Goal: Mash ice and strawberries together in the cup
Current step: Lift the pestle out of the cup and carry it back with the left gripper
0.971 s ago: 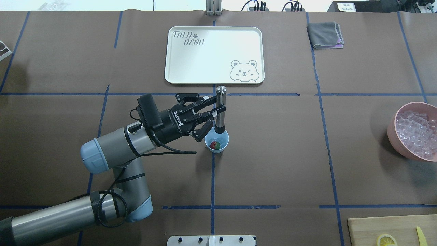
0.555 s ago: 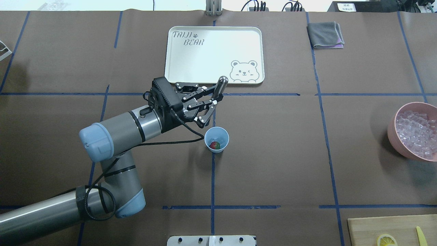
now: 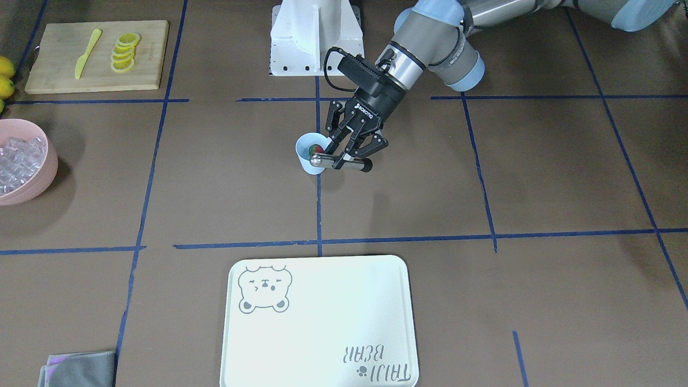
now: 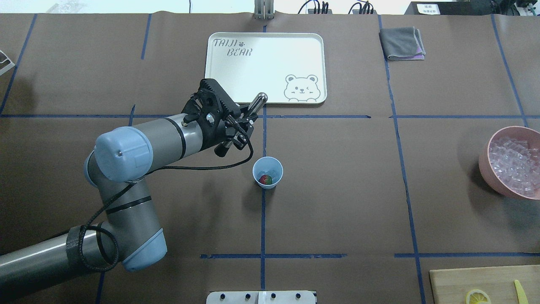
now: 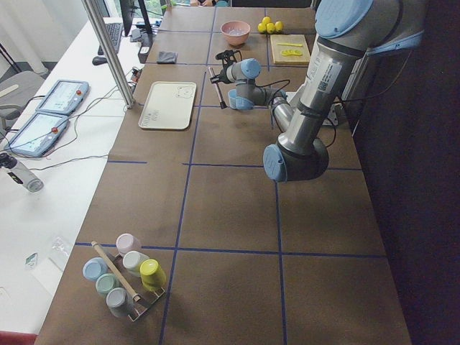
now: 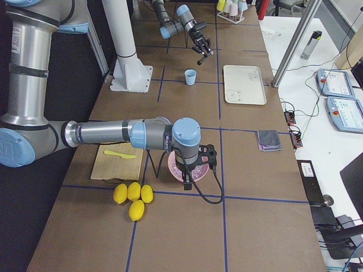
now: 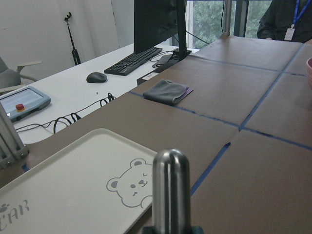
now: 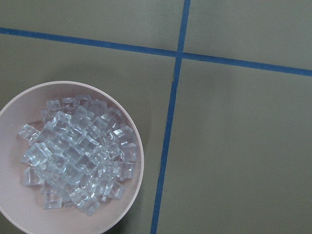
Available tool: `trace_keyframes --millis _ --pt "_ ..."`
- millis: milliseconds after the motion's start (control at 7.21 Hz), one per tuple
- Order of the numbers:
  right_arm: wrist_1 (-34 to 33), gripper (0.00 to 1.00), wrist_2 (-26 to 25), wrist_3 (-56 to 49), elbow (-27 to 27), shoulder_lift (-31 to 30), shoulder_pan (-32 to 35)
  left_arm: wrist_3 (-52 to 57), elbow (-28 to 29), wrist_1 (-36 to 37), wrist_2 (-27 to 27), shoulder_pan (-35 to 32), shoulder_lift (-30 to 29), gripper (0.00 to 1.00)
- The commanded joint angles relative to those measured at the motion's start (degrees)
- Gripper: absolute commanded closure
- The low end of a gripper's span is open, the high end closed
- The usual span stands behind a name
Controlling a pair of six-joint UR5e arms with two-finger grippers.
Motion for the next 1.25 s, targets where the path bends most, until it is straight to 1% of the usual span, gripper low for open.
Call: trace_keyframes --millis 0,139,277,416,555,694,832,1110 --pt "0.02 0.0 0.0 0.0 0.0 0.0 0.05 0.58 -4.94 17.51 -1.72 -0.7 -0.03 1.0" --pt "0.02 0.0 0.0 0.0 -0.09 0.0 -0.04 0.75 -6.26 25.4 -3.29 -1.4 -0.03 1.0" --pt "-0.07 0.0 0.0 0.0 -0.09 0.0 0.05 2.23 -6.45 33.14 -10.44 -5.32 -0.12 1.0" --pt "-0.07 0.0 0.0 0.0 -0.26 -0.09 -0.12 9.64 -6.45 38.7 -17.56 -10.41 0.14 1.0" --pt "-0.07 0.0 0.0 0.0 -0.18 0.0 -0.13 11.46 -6.45 44.93 -21.98 -14.29 0.15 1.0" --pt "0.02 0.0 0.0 0.0 -0.18 0.0 -0.13 11.48 -7.06 51.78 -23.94 -17.11 0.15 1.0" --pt "0.02 0.0 0.0 0.0 -0.18 0.0 -0.13 11.22 -8.11 56.46 -24.31 -20.01 0.23 1.0" --pt "0.02 0.0 0.0 0.0 -0.18 -0.09 -0.13 6.85 -7.86 57.39 -32.35 -28.51 6.44 0.98"
